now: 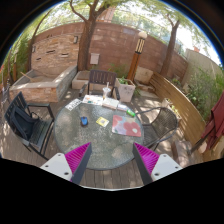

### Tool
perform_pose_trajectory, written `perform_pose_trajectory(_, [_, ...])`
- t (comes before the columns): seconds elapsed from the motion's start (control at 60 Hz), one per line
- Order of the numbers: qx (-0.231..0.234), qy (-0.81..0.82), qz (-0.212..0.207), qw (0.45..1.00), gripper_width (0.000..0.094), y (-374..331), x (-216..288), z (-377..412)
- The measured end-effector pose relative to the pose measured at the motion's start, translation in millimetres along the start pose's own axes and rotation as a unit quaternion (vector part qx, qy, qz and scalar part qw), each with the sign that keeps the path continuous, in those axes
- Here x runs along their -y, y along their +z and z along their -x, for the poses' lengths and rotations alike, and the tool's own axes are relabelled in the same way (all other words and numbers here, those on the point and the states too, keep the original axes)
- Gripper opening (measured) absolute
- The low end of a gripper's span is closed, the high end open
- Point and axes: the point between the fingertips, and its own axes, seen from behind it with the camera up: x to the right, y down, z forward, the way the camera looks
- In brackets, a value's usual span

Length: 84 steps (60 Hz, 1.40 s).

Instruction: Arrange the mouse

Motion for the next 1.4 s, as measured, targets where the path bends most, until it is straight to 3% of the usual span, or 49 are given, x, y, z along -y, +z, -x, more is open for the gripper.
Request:
perform_pose_trajectory(0.2, [0.020, -0.005, 0.013, 1.000, 0.0846, 16.5, -13.5, 12.1])
perform_pose_trajectory(0.367, [0.052, -0.001, 0.054, 0.997, 0.0843, 42.2, -44.1, 22.7])
perform_pose_trajectory(0.55, [0.092, 0.017, 0.079, 0.992, 0.0848, 132.6, -108.5, 75.6])
perform_pose_trajectory(0.767, [0.132, -0.012, 0.021, 0.991, 0.0849, 269.0, -83.4, 136.9])
perform_pose_trajectory(1.0, [0.179, -0.006, -0.020, 0.984, 0.0848, 402.7, -11.7, 212.0])
perform_pose_trajectory(1.133, [0.175, -0.006, -0.029, 0.984, 0.0812, 460.1, 14.3, 232.5])
perform_pose_trajectory(1.3, [0.165, -0.014, -0.006, 0.986, 0.0729, 505.1, 12.7, 238.5])
perform_pose_trajectory(1.4, [0.173, -0.021, -0.018, 0.985, 0.0526, 507.8, 19.6, 242.4])
